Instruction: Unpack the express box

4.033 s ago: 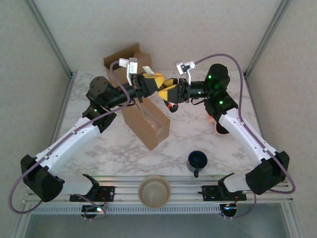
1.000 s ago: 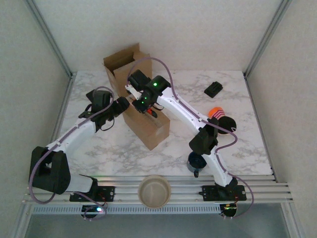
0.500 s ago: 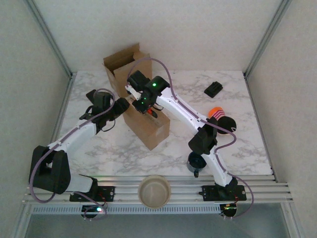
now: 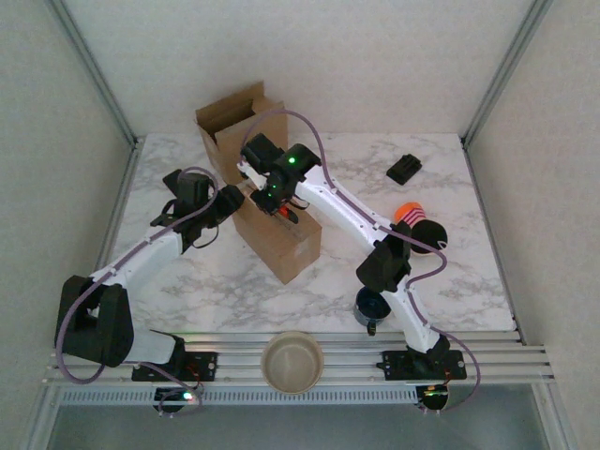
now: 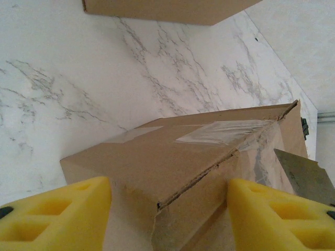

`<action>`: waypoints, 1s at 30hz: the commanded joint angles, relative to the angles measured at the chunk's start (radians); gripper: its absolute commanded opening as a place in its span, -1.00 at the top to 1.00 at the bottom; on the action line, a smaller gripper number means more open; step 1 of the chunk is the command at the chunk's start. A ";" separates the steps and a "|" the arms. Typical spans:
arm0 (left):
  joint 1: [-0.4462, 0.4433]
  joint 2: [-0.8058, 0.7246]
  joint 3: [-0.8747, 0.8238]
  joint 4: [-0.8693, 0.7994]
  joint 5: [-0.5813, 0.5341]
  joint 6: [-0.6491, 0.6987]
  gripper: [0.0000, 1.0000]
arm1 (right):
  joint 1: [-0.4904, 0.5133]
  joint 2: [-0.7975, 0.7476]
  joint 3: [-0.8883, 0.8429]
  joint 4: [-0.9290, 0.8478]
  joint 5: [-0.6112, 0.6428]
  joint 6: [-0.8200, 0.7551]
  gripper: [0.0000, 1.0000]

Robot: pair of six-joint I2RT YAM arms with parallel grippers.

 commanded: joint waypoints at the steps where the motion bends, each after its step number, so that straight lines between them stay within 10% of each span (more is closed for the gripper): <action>1: 0.008 0.016 -0.020 -0.032 -0.005 -0.003 -0.17 | 0.014 0.038 0.044 -0.029 0.026 0.020 1.00; 30: 0.008 0.029 -0.022 -0.016 0.009 -0.010 -0.14 | 0.032 0.049 0.046 -0.068 0.139 0.043 1.00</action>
